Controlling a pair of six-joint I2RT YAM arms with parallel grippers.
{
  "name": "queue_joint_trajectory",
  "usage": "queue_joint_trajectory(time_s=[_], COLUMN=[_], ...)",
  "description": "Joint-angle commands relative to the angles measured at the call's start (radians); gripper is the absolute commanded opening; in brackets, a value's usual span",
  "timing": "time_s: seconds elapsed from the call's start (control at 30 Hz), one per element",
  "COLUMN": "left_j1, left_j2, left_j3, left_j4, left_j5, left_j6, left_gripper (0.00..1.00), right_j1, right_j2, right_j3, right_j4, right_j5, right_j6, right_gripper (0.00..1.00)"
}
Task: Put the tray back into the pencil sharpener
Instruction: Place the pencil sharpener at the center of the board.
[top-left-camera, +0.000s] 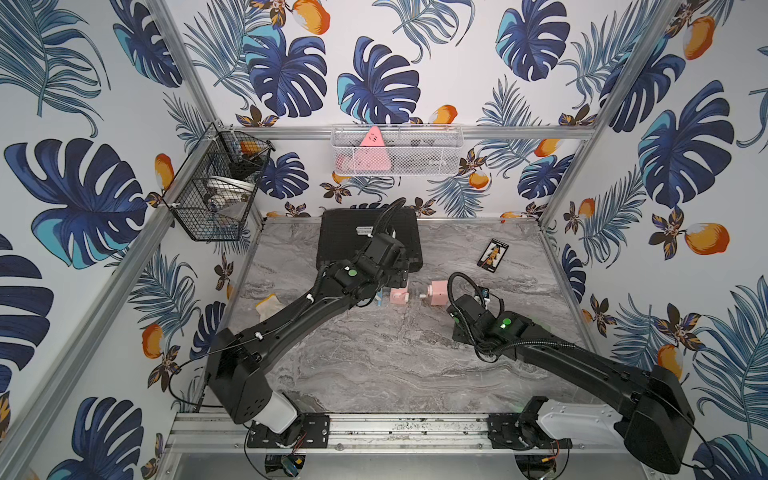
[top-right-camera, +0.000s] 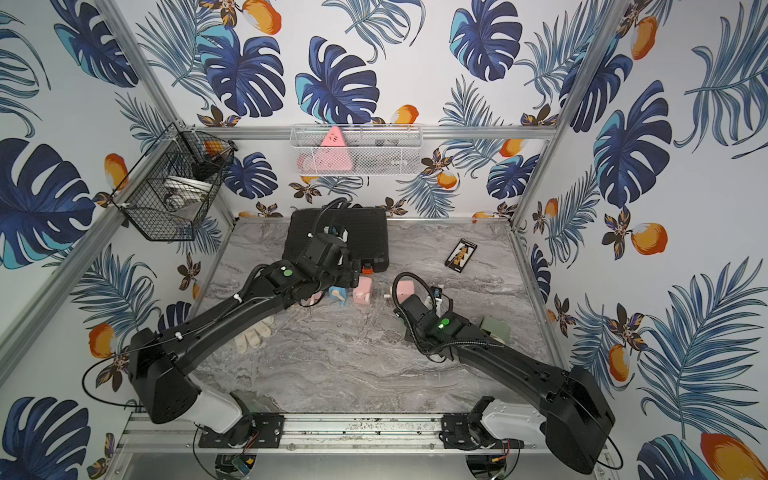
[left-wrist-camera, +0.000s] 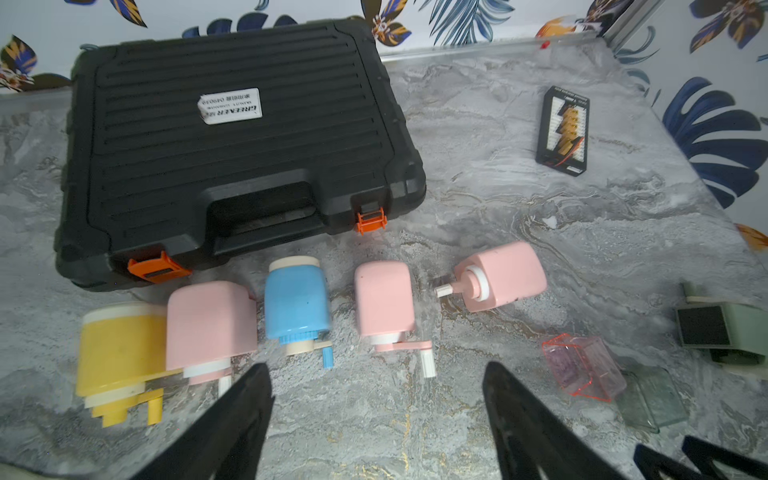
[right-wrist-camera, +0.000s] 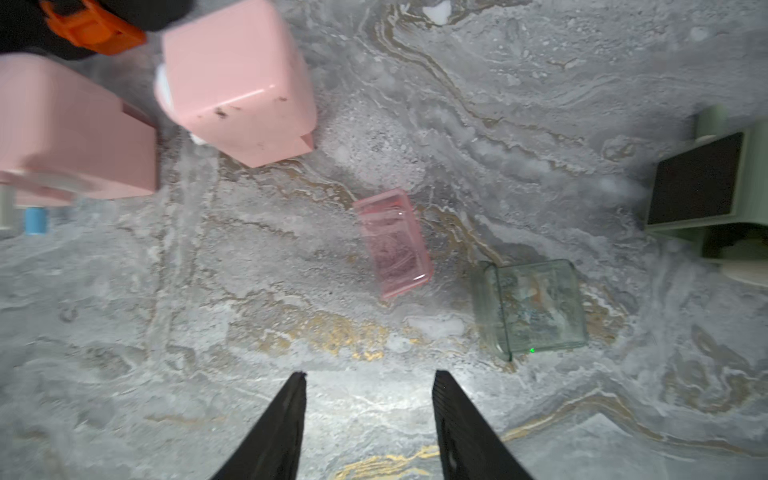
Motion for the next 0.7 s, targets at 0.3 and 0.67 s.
queue_joint_trajectory(time_s=[0.3, 0.67], left_j1=[0.006, 0.006], left_j2=[-0.257, -0.313], left_j3=[-0.276, -0.325], left_j4=[0.091, 0.08], left_j5=[-0.096, -0.084], left_j6=[-0.032, -0.054], left_gripper=[0.79, 0.78], right_j1=[-0.155, -0.226], right_j2=[0.206, 0.293], right_j3=[0.12, 0.128], right_j4=[-0.041, 0.023], right_j5=[-0.094, -0.179], right_j6=[-0.224, -0.288], right_gripper=[0.61, 0.52])
